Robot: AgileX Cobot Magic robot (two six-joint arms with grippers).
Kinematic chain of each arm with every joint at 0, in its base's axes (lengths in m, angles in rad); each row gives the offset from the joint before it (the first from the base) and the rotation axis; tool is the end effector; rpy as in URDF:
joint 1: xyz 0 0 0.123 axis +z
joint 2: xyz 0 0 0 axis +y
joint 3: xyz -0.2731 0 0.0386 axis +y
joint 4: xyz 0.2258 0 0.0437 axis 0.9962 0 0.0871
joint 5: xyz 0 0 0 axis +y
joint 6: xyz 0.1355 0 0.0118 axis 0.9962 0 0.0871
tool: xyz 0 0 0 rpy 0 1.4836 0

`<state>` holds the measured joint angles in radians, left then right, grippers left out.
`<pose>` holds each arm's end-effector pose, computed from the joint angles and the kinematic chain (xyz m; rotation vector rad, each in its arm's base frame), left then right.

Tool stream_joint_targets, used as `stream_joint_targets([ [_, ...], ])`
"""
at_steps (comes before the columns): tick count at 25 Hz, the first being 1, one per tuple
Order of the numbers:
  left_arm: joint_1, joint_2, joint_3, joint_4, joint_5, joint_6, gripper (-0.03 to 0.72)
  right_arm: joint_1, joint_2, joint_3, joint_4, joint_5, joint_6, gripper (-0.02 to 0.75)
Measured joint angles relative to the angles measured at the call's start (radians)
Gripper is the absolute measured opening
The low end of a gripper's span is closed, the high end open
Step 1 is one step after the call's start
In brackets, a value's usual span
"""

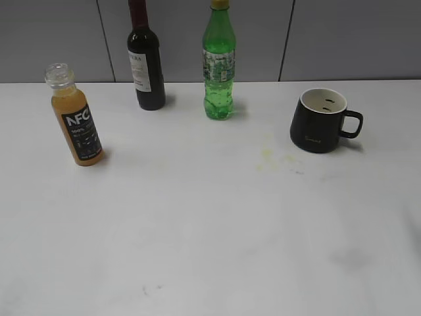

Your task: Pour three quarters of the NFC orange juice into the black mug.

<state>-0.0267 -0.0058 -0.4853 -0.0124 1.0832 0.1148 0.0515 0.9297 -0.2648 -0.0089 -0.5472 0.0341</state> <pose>0.0242 -0.0021 0.2392 0.1474 2.0706 0.0390 0.2079 0.0113 0.2558 -0.0236 1.6015 0.0643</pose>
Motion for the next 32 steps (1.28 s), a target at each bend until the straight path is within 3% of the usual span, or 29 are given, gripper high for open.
stream_joint_targets([
  [9, 0.0, 0.0, 0.0, 0.0, 0.0, 0.0, 0.236, 0.0, 0.484, 0.002, 0.0, -0.524, 0.0, 0.679],
  [12, 0.0, 0.0, 0.0, 0.0, 0.0, 0.0, 0.236, 0.0, 0.656, 0.002, 0.009, -0.635, 0.0, 0.678],
  [21, 0.0, 0.0, 0.0, 0.0, 0.0, 0.0, 0.236, -0.001, 0.989, -0.089, 0.101, -0.652, -0.023, 0.678],
  [32, 0.0, 0.0, 0.0, 0.0, 0.0, 0.0, 0.236, -0.001, 1.153, -0.283, 0.141, -0.658, -0.081, 0.678],
])
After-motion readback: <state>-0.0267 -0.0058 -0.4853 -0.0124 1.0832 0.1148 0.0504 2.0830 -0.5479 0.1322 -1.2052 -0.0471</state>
